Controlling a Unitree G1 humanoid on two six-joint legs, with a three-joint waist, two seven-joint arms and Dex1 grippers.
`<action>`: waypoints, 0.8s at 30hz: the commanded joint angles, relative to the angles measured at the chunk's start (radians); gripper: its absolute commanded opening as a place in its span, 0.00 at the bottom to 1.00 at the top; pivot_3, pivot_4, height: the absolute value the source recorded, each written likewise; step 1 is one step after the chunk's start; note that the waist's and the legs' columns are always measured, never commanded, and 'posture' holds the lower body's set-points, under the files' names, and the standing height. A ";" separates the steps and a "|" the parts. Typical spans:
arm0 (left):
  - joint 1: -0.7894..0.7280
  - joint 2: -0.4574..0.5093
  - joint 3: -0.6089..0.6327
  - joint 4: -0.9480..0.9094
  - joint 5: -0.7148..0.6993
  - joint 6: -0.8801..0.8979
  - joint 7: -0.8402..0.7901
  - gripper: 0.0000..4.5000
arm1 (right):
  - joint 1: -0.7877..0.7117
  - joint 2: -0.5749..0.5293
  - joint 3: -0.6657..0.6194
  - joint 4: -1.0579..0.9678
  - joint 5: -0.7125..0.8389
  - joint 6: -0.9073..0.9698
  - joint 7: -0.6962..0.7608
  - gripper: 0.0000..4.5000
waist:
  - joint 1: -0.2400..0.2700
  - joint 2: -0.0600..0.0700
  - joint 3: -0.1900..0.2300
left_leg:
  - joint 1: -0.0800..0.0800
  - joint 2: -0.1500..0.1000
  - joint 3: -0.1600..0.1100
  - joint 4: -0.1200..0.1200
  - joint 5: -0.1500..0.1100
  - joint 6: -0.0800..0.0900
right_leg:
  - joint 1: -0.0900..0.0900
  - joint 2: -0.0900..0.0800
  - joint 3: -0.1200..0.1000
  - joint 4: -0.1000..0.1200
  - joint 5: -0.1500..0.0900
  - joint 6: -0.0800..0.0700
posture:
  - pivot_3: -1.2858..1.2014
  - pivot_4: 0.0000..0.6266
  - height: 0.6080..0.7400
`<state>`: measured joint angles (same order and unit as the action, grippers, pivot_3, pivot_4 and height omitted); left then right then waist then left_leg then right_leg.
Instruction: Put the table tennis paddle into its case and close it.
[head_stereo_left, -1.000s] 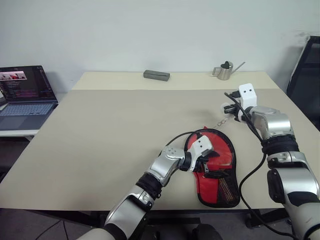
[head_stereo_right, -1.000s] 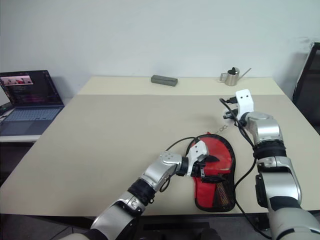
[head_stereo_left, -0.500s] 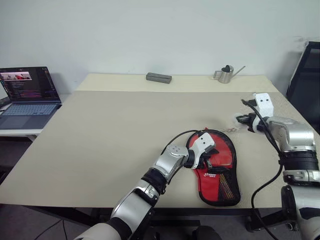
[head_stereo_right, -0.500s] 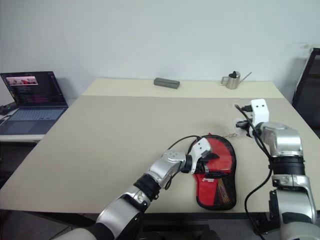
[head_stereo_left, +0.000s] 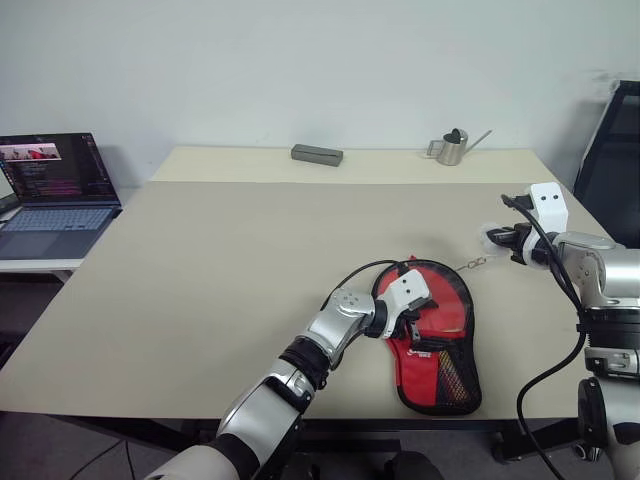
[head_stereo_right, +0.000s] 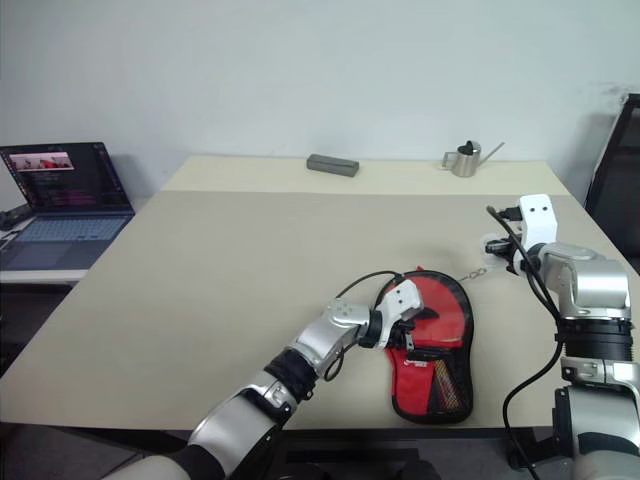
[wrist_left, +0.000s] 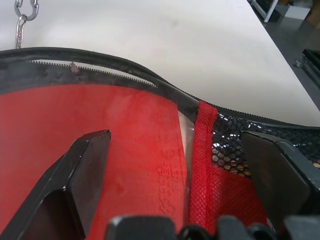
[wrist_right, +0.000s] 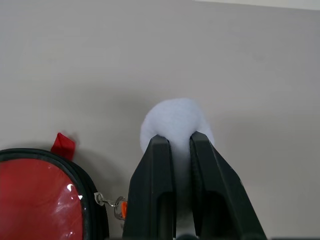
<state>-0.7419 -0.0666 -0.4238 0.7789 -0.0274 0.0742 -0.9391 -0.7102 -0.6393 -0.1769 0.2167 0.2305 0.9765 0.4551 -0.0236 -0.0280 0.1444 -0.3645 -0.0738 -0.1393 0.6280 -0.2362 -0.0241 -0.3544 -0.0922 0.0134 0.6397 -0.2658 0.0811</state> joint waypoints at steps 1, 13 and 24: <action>0.108 0.069 -0.071 0.220 0.142 0.044 0.091 1.00 | -0.008 -0.041 -0.054 -0.070 0.007 -0.001 -0.018 0.01 | 0.000 -0.001 0.001 | 0.000 0.000 0.000 0.000 -0.001 -0.001 | 0.000 0.000 0.000 -0.001 0.000 0.000 | 0.52 0.24 1.00; 0.123 0.068 -0.109 0.218 0.150 0.068 0.059 1.00 | 0.024 -0.101 -0.044 -0.070 0.016 -0.004 0.001 0.00 | 0.008 -0.005 0.002 | -0.001 0.000 -0.004 -0.001 -0.004 -0.004 | 0.001 0.000 -0.002 -0.012 -0.001 -0.003 | 0.52 0.24 1.00; 0.124 0.076 -0.124 0.220 0.151 0.076 0.060 1.00 | 0.172 -0.237 -0.020 -0.071 -0.010 -0.068 0.078 0.00 | 0.025 -0.006 0.001 | -0.002 -0.001 -0.006 -0.002 -0.007 -0.003 | 0.001 0.000 -0.004 -0.013 -0.003 -0.002 | 0.52 0.24 1.00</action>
<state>-0.7271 -0.0866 -0.4648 0.7800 -0.0278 0.0393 -0.9156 -0.5423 -0.8061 -0.1617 0.1887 0.2557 0.9410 0.5319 0.0012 -0.0343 0.1457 -0.3662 -0.0745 -0.1457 0.6259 -0.2440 -0.0272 -0.3530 -0.0921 0.0087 0.6259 -0.2691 0.0786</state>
